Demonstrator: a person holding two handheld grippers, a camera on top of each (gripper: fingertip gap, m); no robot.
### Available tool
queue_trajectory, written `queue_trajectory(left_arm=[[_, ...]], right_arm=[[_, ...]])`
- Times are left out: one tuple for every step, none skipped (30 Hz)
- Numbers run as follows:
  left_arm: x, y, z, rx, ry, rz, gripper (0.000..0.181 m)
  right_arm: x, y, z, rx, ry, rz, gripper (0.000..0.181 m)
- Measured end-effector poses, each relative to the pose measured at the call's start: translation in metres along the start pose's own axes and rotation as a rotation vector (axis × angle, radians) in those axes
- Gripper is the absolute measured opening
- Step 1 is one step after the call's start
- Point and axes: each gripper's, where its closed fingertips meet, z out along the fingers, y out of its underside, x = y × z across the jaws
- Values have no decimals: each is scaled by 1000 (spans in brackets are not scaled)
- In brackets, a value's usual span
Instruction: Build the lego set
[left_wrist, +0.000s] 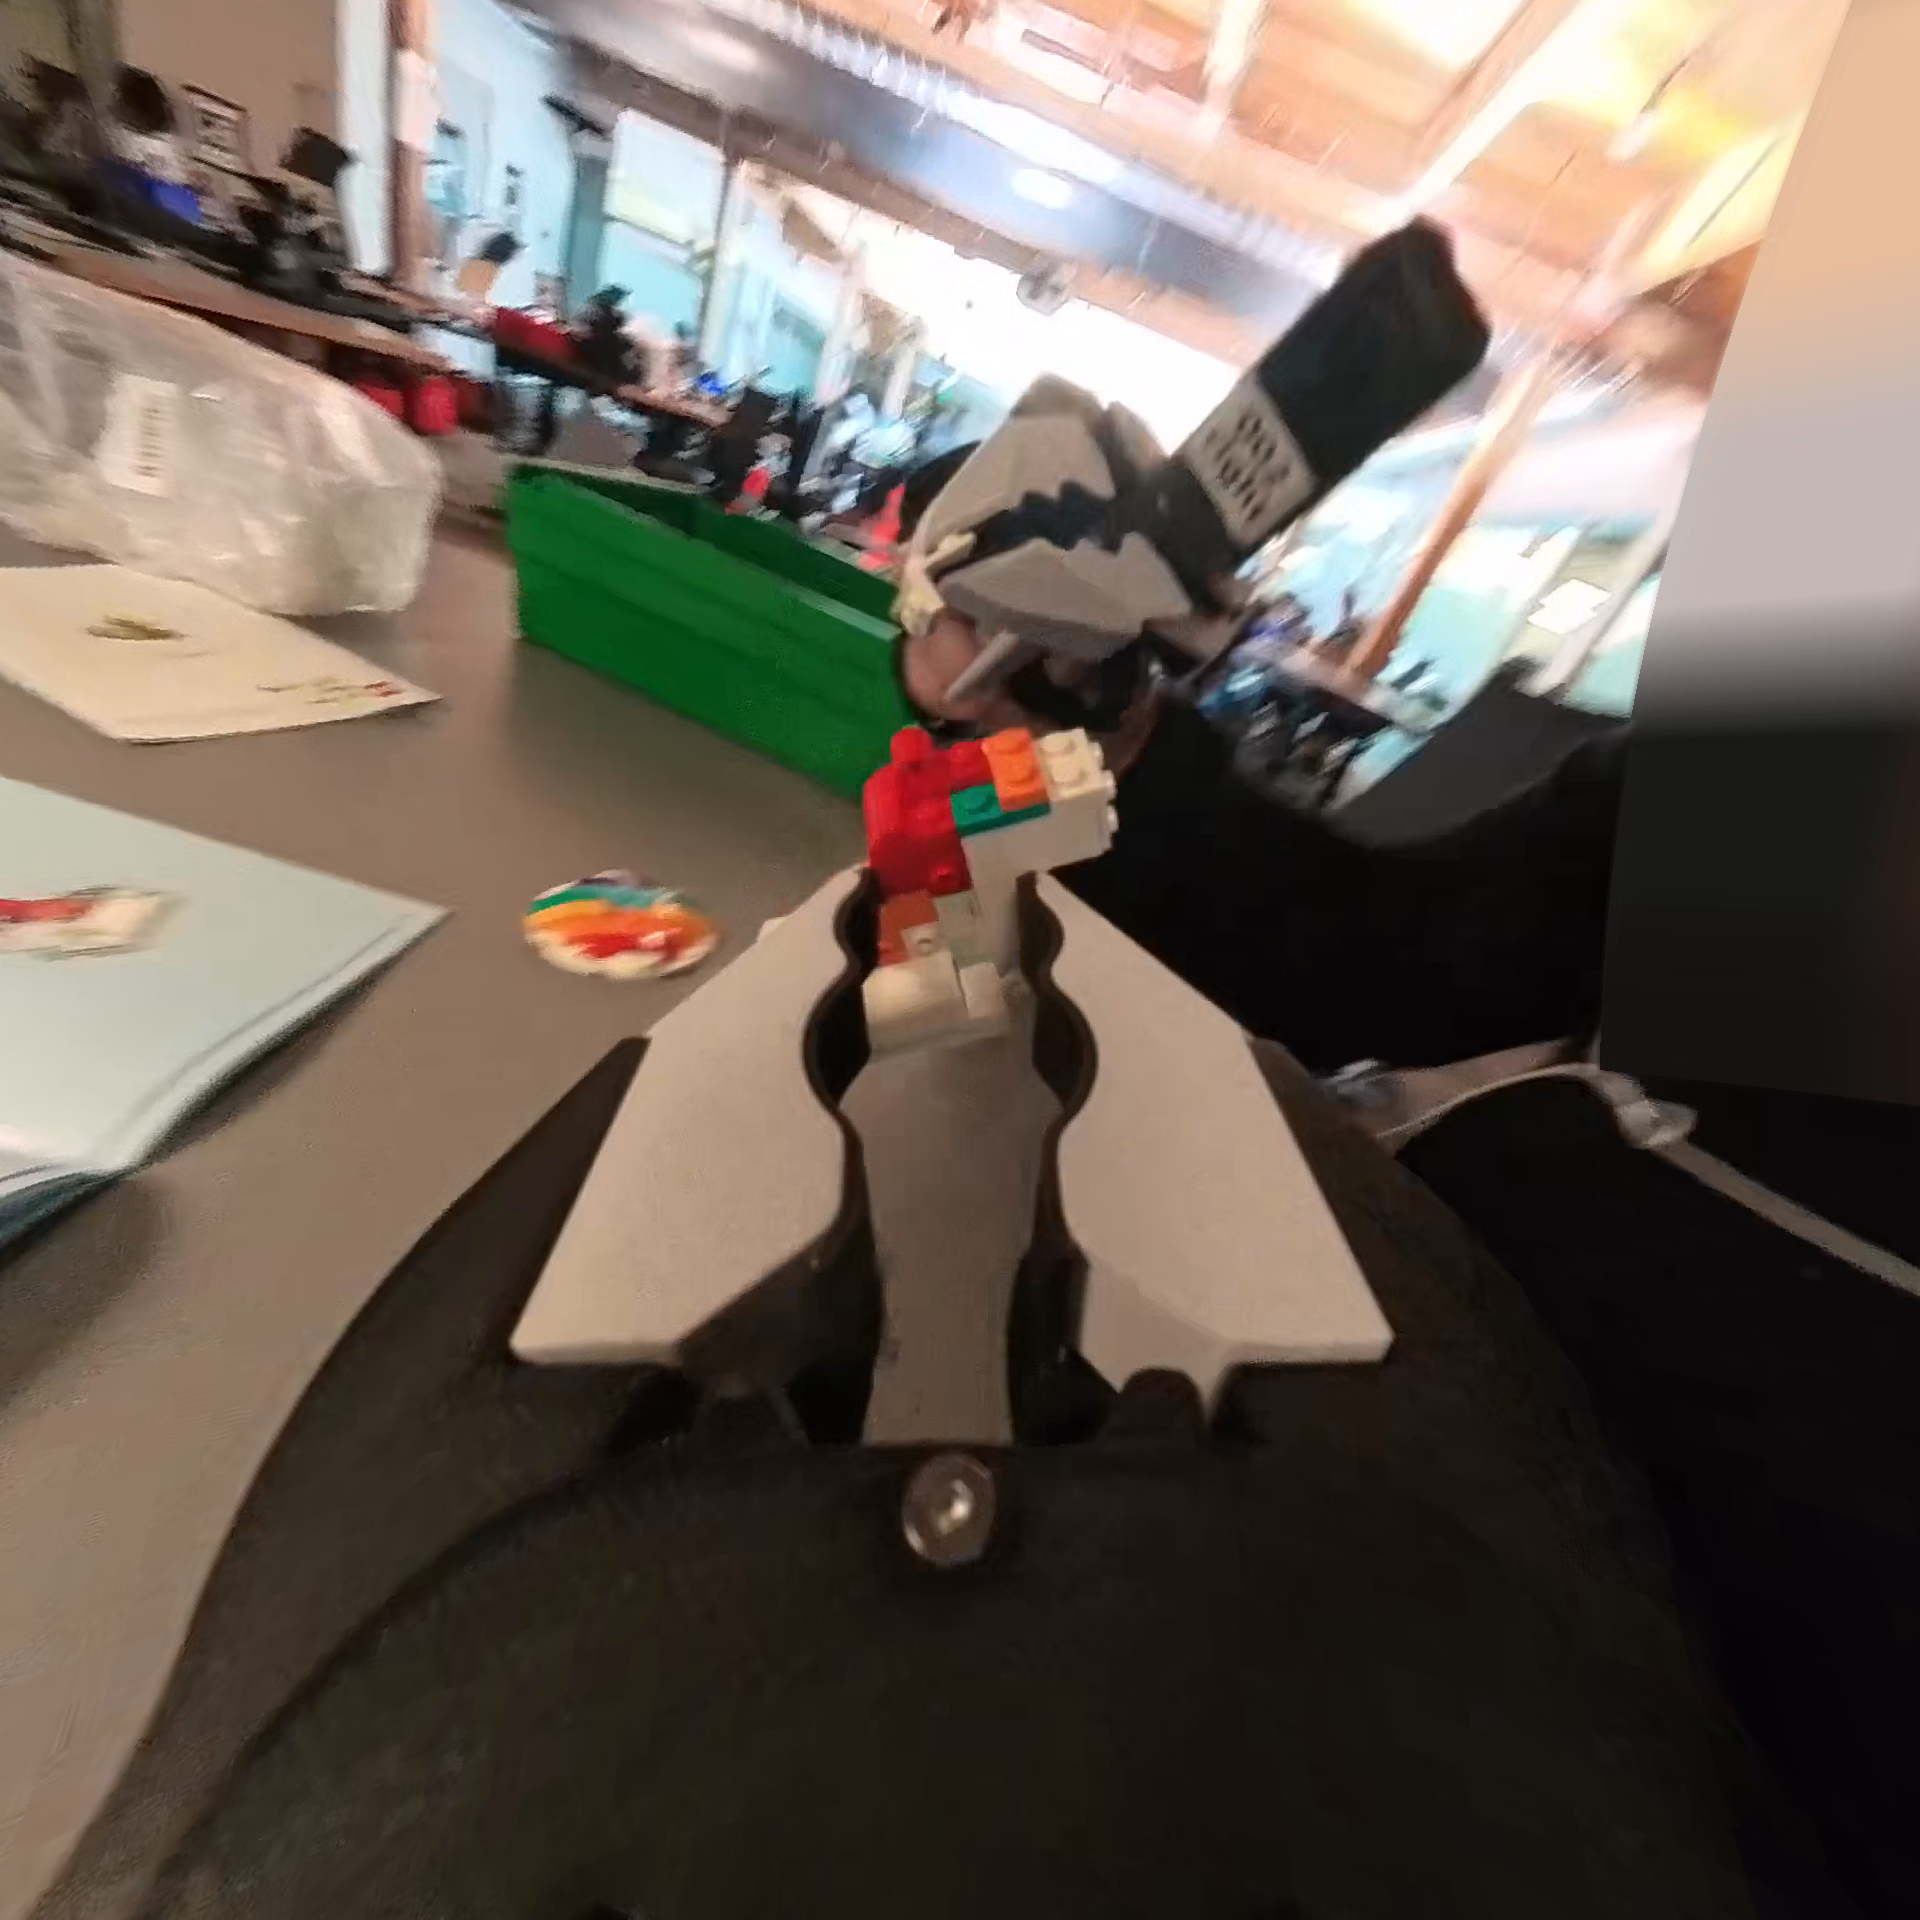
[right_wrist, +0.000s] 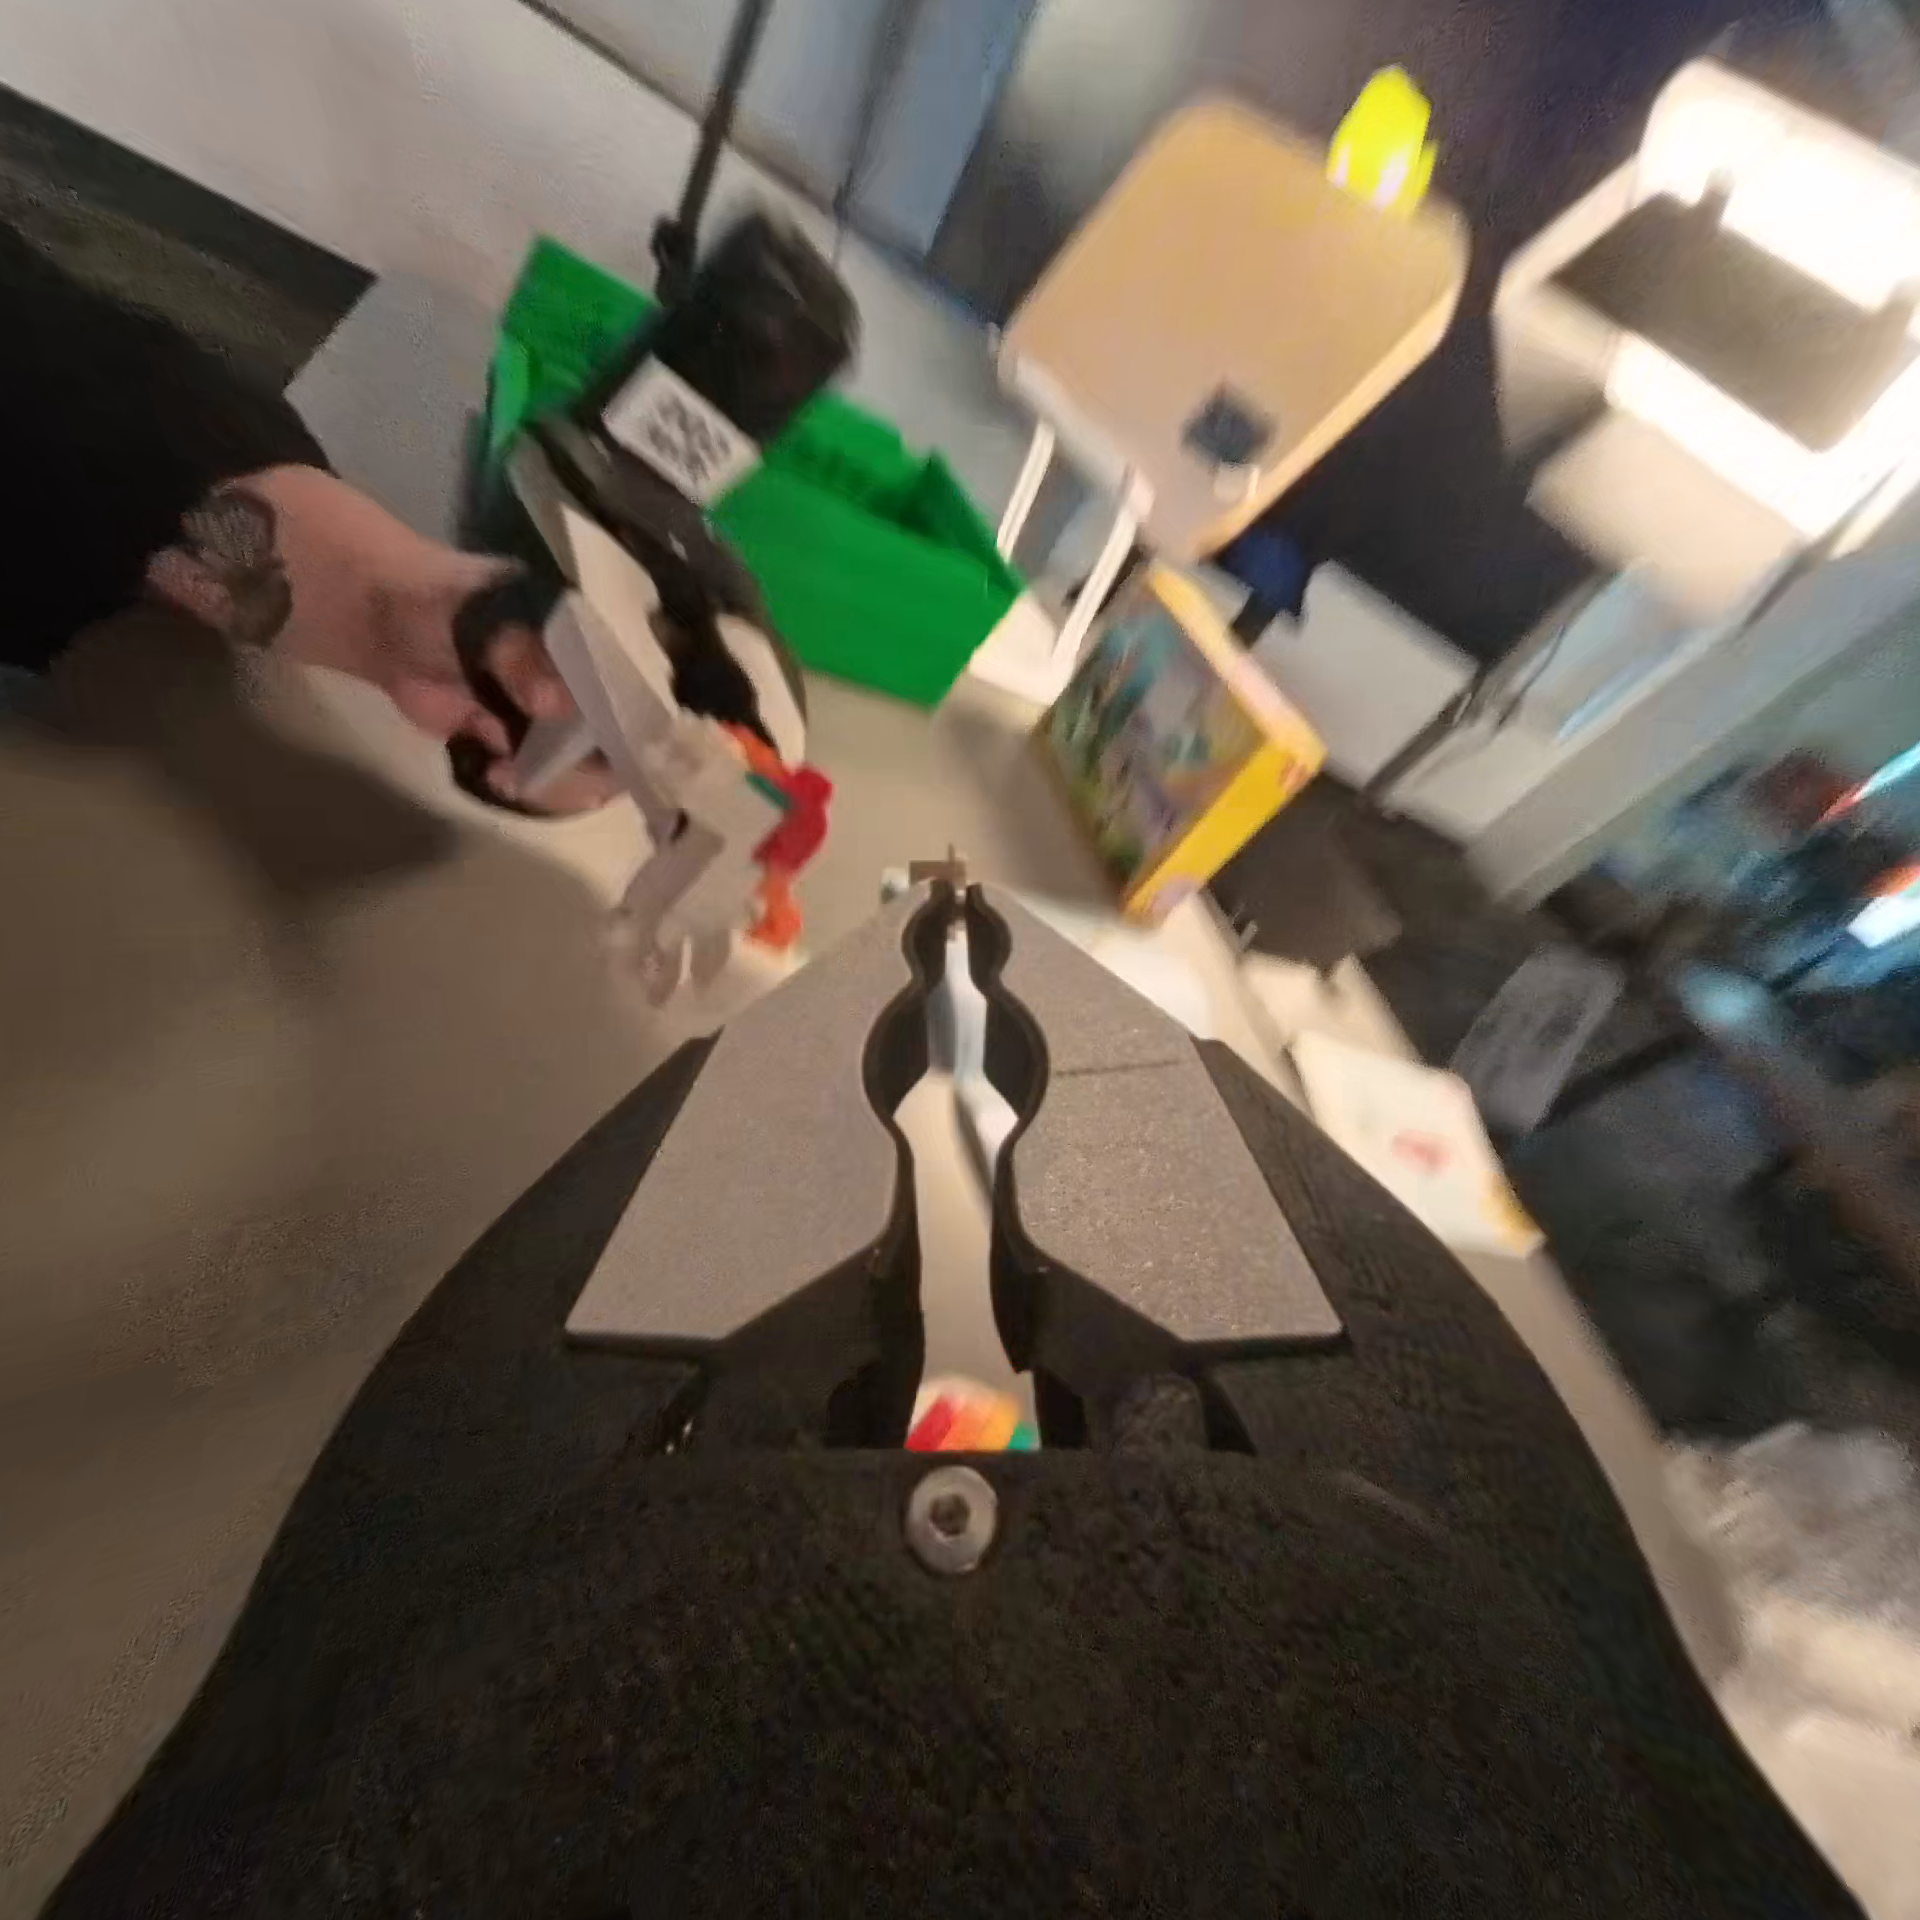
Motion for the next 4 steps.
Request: queue_trajectory(left_arm=[[10, -7, 2, 33, 71, -63, 25], [19, -14, 3, 67, 134, -119, 25], [26, -20, 4, 96, 190, -168, 25], [32, -25, 3, 122, 246, -213, 25]], right_arm=[[-3, -18, 4, 45, 3, -74, 1], [-7, -33, 7, 84, -1, -132, 1], [-10, -46, 10, 117, -4, -178, 1], [-14, -56, 12, 147, -16, -217, 1]])
